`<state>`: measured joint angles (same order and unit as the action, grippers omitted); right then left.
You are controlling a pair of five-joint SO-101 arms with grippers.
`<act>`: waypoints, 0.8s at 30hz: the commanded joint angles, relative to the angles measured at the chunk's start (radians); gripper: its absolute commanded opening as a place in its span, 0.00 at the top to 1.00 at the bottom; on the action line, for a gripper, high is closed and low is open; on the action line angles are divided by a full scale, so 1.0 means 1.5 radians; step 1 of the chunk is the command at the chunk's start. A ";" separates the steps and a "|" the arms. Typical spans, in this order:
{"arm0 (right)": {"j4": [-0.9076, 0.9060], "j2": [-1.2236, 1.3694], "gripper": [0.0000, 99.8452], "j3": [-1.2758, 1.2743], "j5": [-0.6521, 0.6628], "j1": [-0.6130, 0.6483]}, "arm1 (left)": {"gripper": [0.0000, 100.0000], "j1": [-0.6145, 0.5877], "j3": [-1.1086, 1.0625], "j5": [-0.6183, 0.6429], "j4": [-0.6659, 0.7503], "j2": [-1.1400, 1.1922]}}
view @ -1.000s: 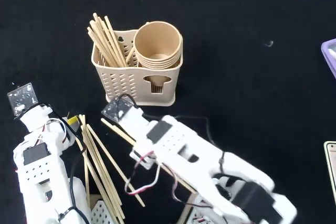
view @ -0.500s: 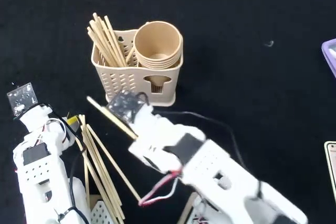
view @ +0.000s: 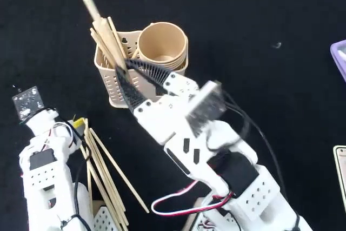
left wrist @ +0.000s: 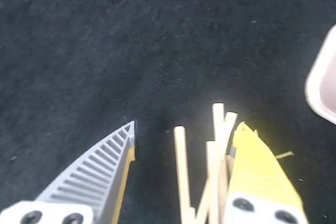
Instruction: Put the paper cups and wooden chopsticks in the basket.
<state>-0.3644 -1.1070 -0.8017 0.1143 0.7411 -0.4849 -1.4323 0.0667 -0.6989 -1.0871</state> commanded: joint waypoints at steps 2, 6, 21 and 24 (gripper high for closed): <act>0.221 0.084 0.99 0.024 0.001 -0.015 | 0.71 0.051 0.008 0.012 0.041 -0.006; 0.371 0.186 0.99 0.024 0.001 -0.016 | 0.71 0.092 0.008 0.012 0.051 -0.003; 0.463 0.386 0.99 0.048 0.001 -0.084 | 0.71 0.097 0.007 0.011 0.052 -0.005; 0.456 0.390 0.99 0.036 0.001 -0.074 | 0.71 0.101 -0.002 0.011 0.052 -0.009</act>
<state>0.3291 -0.5286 -0.7787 0.1143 0.6260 -0.3468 -1.4354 0.0775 -0.6406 -1.0871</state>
